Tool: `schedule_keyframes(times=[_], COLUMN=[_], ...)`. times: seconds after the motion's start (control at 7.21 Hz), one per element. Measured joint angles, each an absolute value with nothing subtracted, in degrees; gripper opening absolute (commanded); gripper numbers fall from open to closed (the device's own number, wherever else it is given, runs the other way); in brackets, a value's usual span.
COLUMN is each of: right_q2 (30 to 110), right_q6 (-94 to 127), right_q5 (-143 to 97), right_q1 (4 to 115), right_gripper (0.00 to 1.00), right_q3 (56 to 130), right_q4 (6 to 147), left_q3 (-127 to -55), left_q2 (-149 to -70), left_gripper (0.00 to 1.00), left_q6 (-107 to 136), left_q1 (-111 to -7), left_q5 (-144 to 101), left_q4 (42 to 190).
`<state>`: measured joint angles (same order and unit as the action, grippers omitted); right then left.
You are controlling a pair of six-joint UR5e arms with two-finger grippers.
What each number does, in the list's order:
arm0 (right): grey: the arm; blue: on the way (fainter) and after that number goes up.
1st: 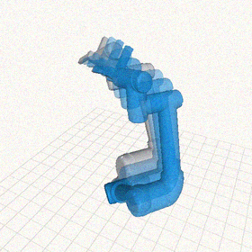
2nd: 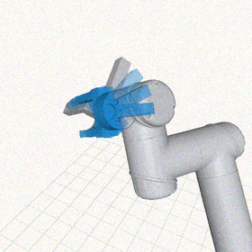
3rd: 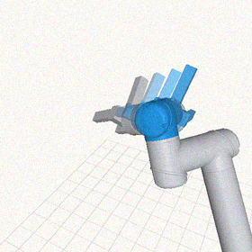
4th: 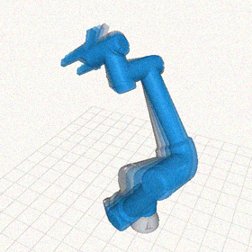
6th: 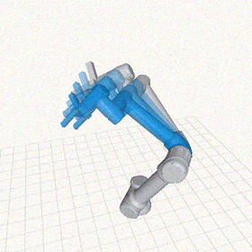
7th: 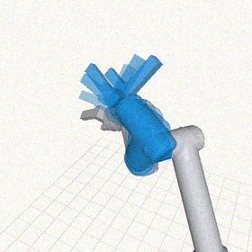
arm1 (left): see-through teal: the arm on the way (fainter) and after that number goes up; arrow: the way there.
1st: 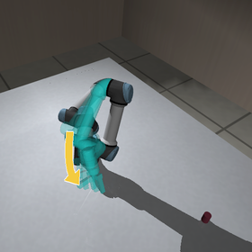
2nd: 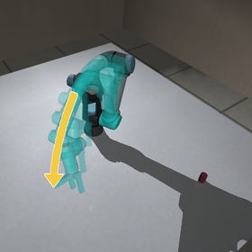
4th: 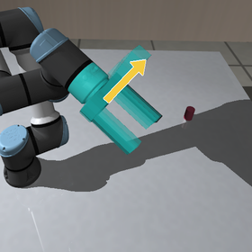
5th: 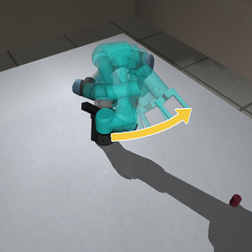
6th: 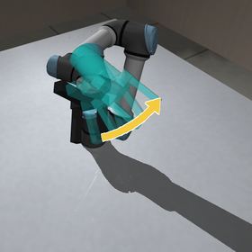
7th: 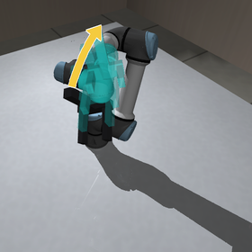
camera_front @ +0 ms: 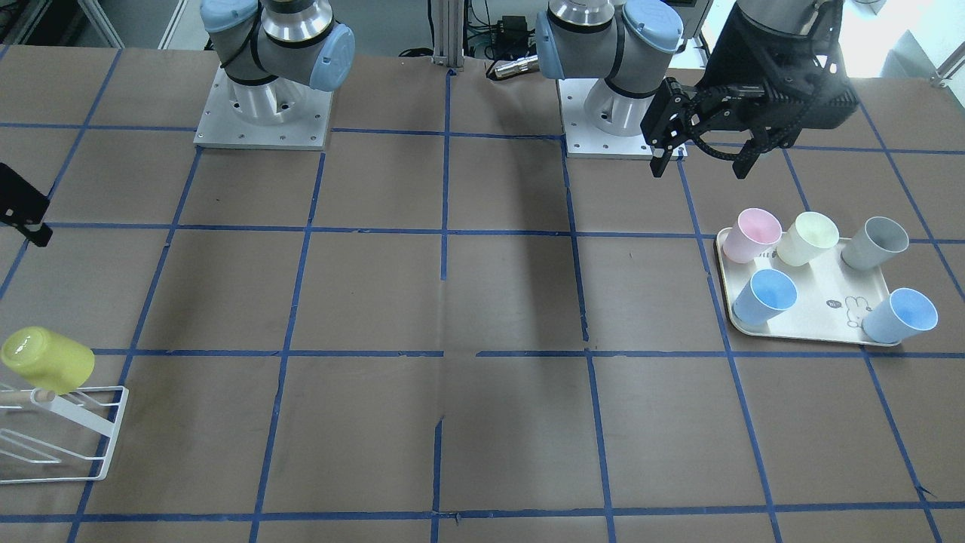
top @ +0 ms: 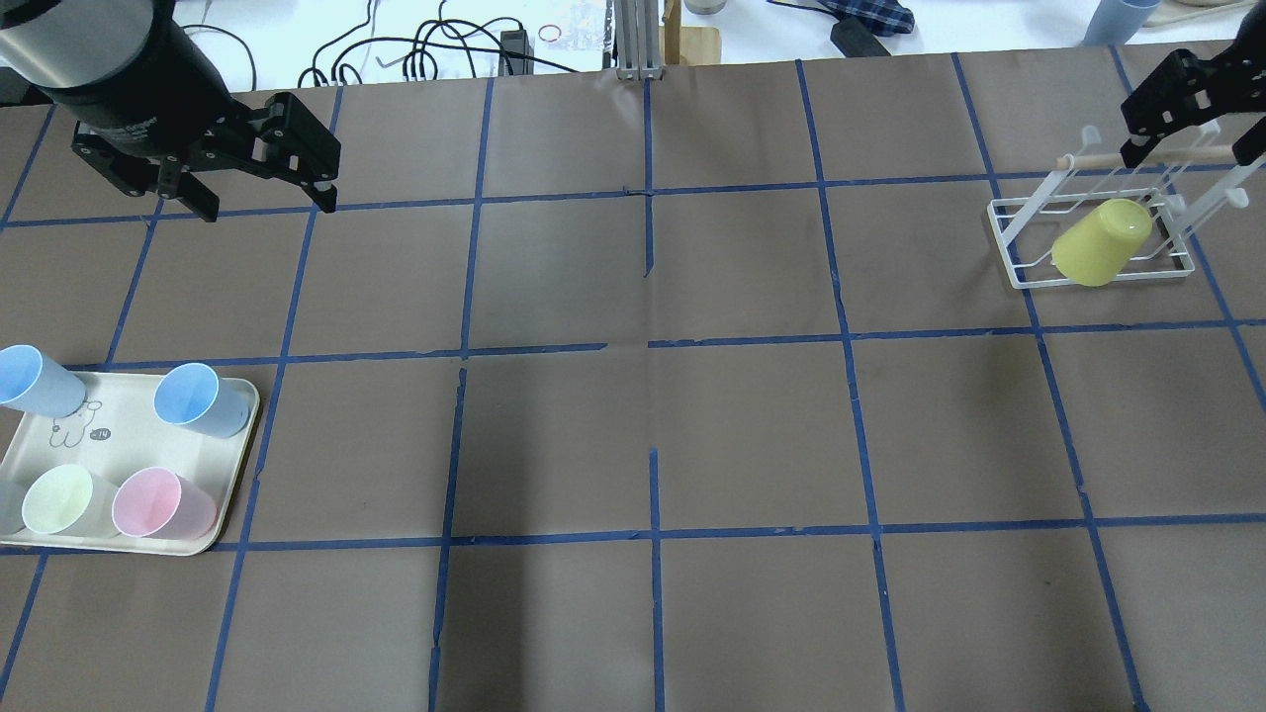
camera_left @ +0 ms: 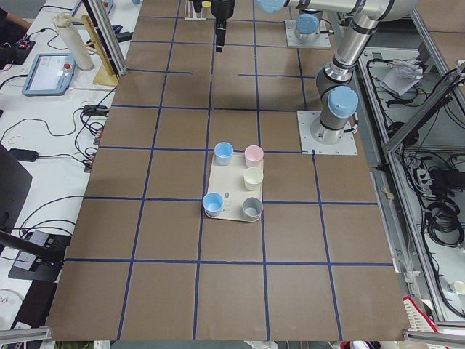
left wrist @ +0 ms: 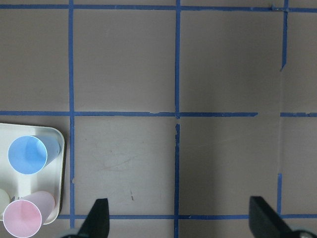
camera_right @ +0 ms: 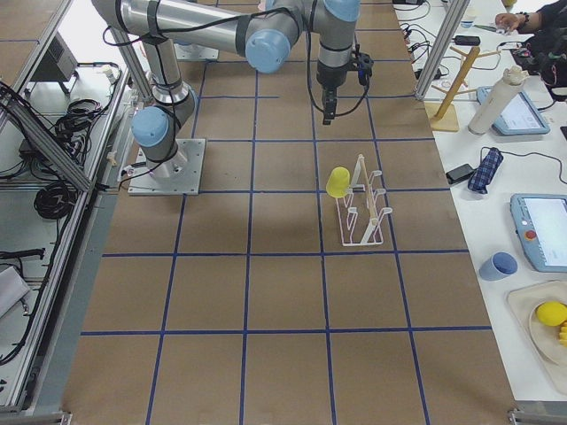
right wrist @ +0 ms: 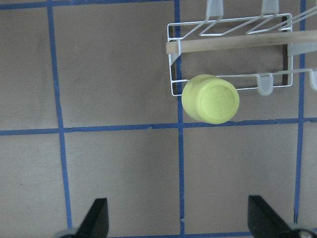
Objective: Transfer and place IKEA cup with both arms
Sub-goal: 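Lower the right gripper and grasp the yellow cup in the rack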
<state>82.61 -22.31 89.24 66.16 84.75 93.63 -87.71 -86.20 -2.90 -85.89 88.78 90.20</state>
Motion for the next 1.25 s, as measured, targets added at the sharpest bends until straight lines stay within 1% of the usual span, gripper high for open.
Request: schedule_keyframes(times=[0.42, 1.25], right_q2=[75.3, 70.2], right_q6=[-25.8, -26.6], right_q5=[89.3, 92.6], right_q1=[64.8, 64.8], right_gripper=[1.00, 1.00], right_q3=[85.9, 87.7], right_q4=[100.0, 103.8], left_q3=[-87.6, -88.1], left_q2=[-86.3, -86.0], left_gripper=[1.00, 1.00], left_q6=[-2.9, -2.9], left_q1=[-85.9, -86.0], left_q5=[88.8, 88.8], left_q4=[90.2, 90.2])
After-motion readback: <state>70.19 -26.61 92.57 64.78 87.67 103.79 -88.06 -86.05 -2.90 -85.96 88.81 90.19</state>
